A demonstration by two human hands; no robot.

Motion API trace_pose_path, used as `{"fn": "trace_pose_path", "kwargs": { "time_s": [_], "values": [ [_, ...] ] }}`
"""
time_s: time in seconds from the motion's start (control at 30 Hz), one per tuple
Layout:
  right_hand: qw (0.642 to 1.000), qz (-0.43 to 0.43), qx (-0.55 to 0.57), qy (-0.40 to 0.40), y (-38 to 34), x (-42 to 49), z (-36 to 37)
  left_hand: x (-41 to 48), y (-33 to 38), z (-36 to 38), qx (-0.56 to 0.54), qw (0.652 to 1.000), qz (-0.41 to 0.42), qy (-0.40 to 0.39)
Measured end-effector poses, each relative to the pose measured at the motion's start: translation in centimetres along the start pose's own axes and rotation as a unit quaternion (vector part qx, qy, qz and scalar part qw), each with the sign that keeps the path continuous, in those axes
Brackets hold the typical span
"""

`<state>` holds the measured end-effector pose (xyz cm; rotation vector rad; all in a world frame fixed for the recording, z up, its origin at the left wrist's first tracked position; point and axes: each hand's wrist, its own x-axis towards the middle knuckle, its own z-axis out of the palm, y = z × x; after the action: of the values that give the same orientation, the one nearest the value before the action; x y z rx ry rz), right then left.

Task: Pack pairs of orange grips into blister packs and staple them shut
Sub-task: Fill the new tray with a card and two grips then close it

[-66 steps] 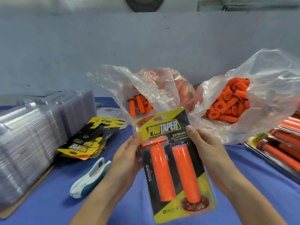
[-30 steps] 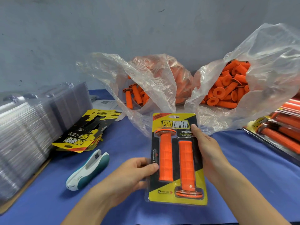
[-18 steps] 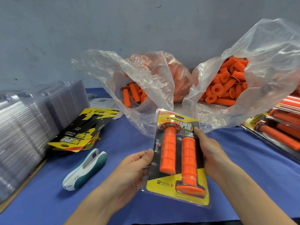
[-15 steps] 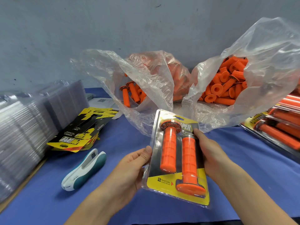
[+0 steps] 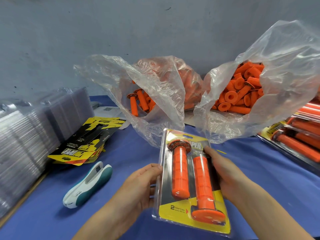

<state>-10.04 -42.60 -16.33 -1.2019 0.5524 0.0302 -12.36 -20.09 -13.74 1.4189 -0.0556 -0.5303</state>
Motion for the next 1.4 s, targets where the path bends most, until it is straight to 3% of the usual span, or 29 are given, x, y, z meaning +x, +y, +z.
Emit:
{"fn": "trace_pose_path", "kwargs": {
  "time_s": [0.27,0.53,0.7,0.8,0.97,1.07,1.17,1.27,1.4],
  "values": [
    [0.991,-0.125,-0.001,-0.044,0.3,-1.4,0.0,0.6,-0.4,0.5,0.084,0.991,0.084,0.067],
    [0.986,-0.166,0.017,-0.029,-1.7,-4.2,-3.7,1.2,-0.4,2.5,0.025,0.996,0.068,-0.049],
    [0.985,-0.168,0.032,-0.006,-2.1,-6.0,-7.0,1.4,-0.4,6.0,0.032,0.998,0.029,-0.043],
    [0.98,-0.182,0.069,0.042,-3.5,-7.0,-9.3,1.3,0.2,9.8,0.095,0.992,0.074,-0.042],
    [0.938,-0.274,0.167,0.131,-8.5,-9.0,-16.2,2.3,2.9,18.6,0.16,0.958,0.161,-0.177],
    [0.912,-0.326,0.193,0.157,-11.6,-10.2,-21.0,5.6,4.9,25.1,0.151,0.955,0.182,-0.179],
    [0.88,-0.341,0.259,0.207,-13.3,-10.1,-24.9,9.9,7.3,32.4,0.06,0.974,0.152,-0.159],
    [0.857,-0.346,0.3,0.235,-13.5,-8.7,-25.5,13.4,9.7,38.9,-0.014,0.978,0.09,-0.19],
    [0.856,-0.349,0.308,0.226,-14.7,-5.8,-23.8,17.7,10.1,44.4,-0.001,0.979,0.061,-0.196]
  ]
}}
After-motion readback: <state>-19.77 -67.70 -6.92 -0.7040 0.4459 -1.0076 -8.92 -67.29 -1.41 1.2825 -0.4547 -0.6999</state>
